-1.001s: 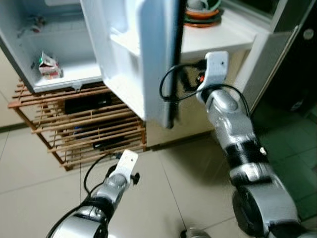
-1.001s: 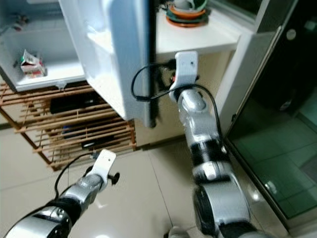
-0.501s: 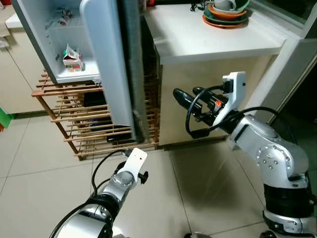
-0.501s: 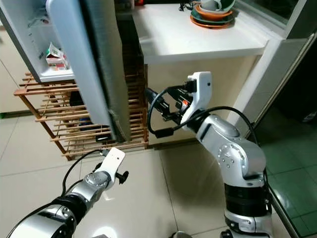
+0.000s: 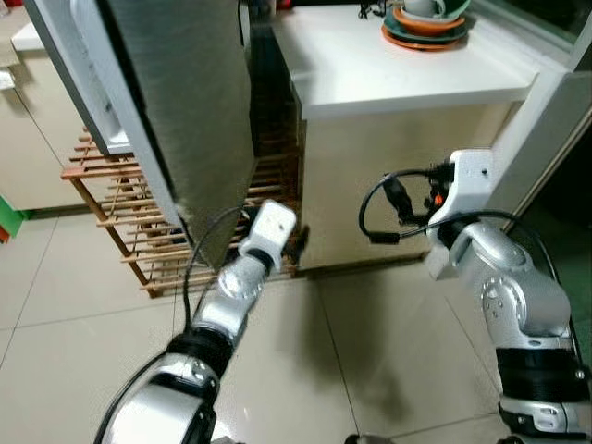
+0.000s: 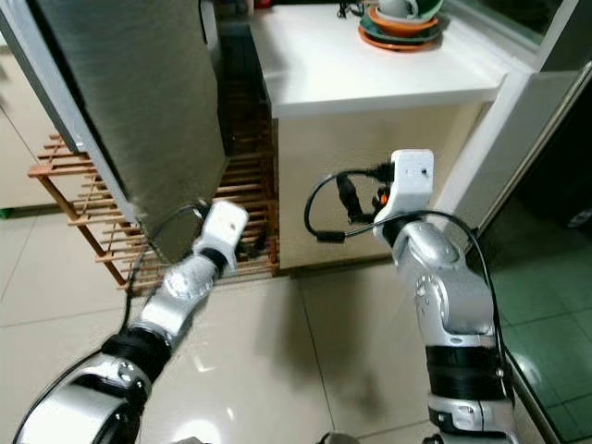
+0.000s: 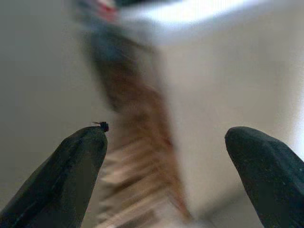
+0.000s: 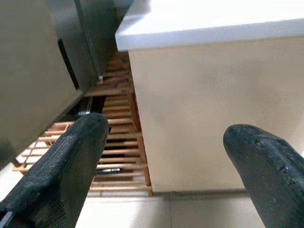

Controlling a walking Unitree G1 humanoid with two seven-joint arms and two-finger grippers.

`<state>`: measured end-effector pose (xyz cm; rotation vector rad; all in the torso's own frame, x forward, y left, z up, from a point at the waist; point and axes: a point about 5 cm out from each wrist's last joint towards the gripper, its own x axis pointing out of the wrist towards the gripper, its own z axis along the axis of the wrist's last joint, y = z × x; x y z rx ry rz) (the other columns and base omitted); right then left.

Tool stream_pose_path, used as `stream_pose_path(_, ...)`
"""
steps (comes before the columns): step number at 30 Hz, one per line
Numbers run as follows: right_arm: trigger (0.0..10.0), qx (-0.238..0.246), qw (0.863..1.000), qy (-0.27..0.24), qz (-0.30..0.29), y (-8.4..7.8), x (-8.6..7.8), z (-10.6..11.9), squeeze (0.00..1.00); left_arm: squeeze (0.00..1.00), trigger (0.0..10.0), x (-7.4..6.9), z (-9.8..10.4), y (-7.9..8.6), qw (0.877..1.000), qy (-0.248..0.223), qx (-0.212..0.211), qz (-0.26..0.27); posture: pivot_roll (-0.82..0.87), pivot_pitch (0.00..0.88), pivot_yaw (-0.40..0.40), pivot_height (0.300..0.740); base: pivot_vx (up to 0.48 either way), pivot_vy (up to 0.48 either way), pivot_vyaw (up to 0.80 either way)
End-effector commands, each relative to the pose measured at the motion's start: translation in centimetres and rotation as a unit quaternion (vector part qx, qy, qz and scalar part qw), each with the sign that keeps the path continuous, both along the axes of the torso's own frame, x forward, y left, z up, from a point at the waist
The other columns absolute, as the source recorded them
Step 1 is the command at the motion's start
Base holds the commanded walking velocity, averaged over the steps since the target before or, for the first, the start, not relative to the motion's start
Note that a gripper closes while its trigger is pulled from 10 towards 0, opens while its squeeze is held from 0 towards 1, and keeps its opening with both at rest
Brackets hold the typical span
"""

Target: Restocking fridge

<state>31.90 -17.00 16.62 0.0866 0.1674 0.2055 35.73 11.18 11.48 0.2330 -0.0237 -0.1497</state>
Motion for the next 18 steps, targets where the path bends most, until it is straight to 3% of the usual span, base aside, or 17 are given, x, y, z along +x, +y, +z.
stream_pose_path(1,10.0,0.003,1.0,-0.003,0.005,0.3,0.0,-0.1,0.0,0.0,10.0,0.7,1.8,1.1,0.999,-0.031,-0.016,0.04,-0.15,0.0,0.019,0.74,0.0,0.0,0.0)
stream_pose_path(4,10.0,-0.001,1.0,0.001,0.008,0.5,0.2,-0.7,0.0,0.0,10.0,1.0,4.6,3.2,0.99,-0.092,-0.017,0.103,-0.15,0.0,0.019,0.74,0.0,0.0,0.0)
stream_pose_path(8,10.0,-0.002,1.0,0.002,0.009,0.5,0.2,-0.9,0.0,0.0,10.0,0.9,5.4,3.8,0.986,-0.113,-0.01,0.122,-0.14,0.0,0.008,0.74,0.0,0.0,0.0)
stream_pose_path(9,10.0,-0.003,1.0,0.004,0.011,0.5,0.1,-1.1,0.0,0.0,10.0,0.7,6.4,5.0,0.978,-0.14,0.001,0.157,-0.14,0.0,0.008,0.74,0.0,0.0,0.0)
stream_pose_path(10,10.0,-0.003,1.0,0.004,0.011,0.5,0.1,-1.1,0.0,0.0,10.0,0.7,6.4,5.0,0.978,-0.14,0.001,0.157,-0.14,0.0,0.008,0.74,0.0,0.0,0.0)
stream_pose_path(13,10.0,-0.005,1.0,0.014,0.016,0.5,-0.1,-1.7,0.0,0.0,10.0,-0.2,9.2,10.3,0.932,-0.199,0.031,0.302,-0.14,0.0,0.008,0.74,0.0,0.0,0.0)
stream_pose_path(14,10.0,-0.005,1.0,0.014,0.016,0.5,-0.1,-1.7,0.0,0.0,10.0,-0.2,9.2,10.3,0.932,-0.199,0.031,0.302,-0.14,0.0,0.008,0.74,0.0,0.0,0.0)
stream_pose_path(18,10.0,-0.008,1.0,0.019,0.02,0.6,-0.3,-2.1,0.0,0.0,10.0,-0.8,9.6,15.2,0.898,-0.192,0.037,0.393,-0.13,0.0,0.0,0.74,0.0,0.0,0.0)
